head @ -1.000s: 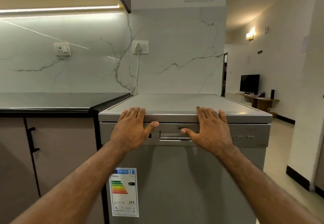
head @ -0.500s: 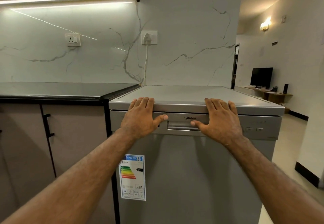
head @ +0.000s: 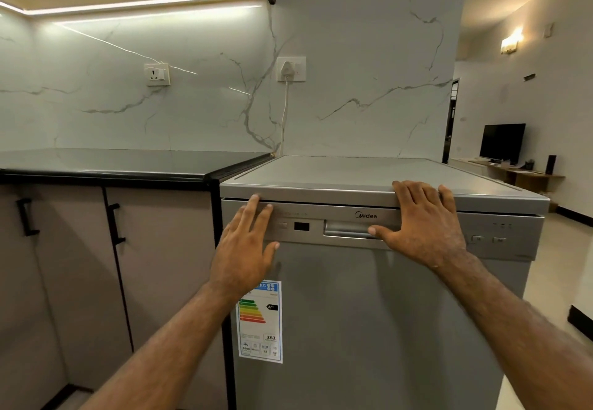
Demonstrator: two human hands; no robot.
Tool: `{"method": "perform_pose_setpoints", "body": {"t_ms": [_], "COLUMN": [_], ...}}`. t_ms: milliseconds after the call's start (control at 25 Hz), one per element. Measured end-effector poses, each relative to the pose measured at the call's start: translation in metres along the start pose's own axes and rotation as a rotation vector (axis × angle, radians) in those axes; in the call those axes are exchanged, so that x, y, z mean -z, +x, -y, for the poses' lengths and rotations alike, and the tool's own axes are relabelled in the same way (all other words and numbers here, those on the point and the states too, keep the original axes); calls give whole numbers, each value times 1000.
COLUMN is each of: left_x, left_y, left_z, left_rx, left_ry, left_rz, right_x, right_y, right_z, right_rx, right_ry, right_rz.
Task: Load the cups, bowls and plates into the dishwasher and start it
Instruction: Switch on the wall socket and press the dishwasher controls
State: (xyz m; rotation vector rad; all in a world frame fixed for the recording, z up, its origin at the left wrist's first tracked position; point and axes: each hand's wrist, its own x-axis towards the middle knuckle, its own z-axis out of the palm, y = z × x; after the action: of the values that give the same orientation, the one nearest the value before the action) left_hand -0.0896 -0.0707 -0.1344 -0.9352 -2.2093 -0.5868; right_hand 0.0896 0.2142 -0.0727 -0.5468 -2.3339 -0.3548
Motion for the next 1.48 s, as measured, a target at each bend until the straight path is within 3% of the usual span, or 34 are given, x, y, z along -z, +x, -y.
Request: {"method": "perform_pose_setpoints", "body": {"t_ms": [200,440,1480], "left_x": [-8,-25,-20], "left_y": [-21,-42,-41], "left_z": [32,30,24], "left_rx": [165,173,176], "left_ry": [-36,-134,-16], "left_rz": [36,119,235], "right_x": [-5,-7,-8], "right_y": [0,-1,0], "right_z": [0,1,-1], "right_rx": [-13,-3,10], "right_ry": [3,0,-12], "right_rz": [-28,-45,-48]}}
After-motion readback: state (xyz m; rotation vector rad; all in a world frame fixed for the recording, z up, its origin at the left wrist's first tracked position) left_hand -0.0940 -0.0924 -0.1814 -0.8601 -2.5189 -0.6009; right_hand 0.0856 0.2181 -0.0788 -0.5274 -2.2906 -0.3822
